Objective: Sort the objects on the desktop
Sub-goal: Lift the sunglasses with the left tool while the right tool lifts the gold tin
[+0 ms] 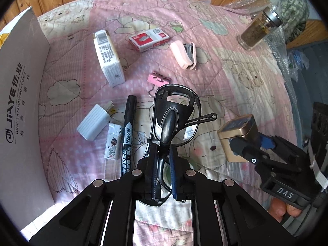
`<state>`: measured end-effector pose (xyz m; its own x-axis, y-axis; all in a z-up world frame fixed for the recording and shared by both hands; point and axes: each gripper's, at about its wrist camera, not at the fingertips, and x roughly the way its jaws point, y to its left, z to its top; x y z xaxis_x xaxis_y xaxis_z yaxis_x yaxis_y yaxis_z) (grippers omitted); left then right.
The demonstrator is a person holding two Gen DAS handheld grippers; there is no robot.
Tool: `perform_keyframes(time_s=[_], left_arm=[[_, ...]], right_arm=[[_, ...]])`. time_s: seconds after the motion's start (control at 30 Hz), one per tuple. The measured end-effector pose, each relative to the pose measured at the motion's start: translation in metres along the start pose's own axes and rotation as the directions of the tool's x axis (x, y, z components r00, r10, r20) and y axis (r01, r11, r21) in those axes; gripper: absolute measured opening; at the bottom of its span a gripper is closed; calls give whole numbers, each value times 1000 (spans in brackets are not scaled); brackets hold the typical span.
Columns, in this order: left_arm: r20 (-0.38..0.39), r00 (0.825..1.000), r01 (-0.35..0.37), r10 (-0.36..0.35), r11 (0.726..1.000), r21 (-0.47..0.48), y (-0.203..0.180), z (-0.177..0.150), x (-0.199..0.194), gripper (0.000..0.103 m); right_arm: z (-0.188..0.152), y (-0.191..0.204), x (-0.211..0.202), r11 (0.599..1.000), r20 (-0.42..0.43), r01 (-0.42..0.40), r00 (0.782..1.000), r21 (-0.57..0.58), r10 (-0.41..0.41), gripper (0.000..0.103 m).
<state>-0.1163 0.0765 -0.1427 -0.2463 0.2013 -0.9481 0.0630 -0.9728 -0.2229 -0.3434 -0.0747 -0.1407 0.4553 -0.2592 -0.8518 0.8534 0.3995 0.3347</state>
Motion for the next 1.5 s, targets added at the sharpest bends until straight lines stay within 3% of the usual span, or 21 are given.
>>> perform_keyframes(time_s=[0.13, 0.27, 0.43, 0.63, 0.93, 1.5], left_arm=[[-78, 996, -51, 54, 998, 44, -7, -6, 32, 25], [-42, 994, -97, 101, 992, 86, -12, -10, 35, 18], [-48, 995, -87, 90, 994, 66, -12, -10, 27, 12], [-21, 998, -51, 52, 998, 30, -11, -21, 0, 12], [79, 997, 6, -5, 1000, -24, 2, -29, -60, 12], [257, 966, 57, 2, 974, -221, 65, -57, -148, 12]], right_arm=[[-12, 0, -7, 1000, -4, -4, 1000, 1, 4, 54], [-25, -5, -10, 1000, -16, -8, 1000, 8, 8, 54], [-38, -8, -15, 999, -16, -20, 1000, 27, 21, 54], [-34, 5, -30, 999, 15, -37, 999, -5, 37, 54], [-23, 43, -42, 995, 34, -47, 998, -91, 50, 54], [-21, 139, -50, 936, -11, -126, 992, -327, 130, 54]])
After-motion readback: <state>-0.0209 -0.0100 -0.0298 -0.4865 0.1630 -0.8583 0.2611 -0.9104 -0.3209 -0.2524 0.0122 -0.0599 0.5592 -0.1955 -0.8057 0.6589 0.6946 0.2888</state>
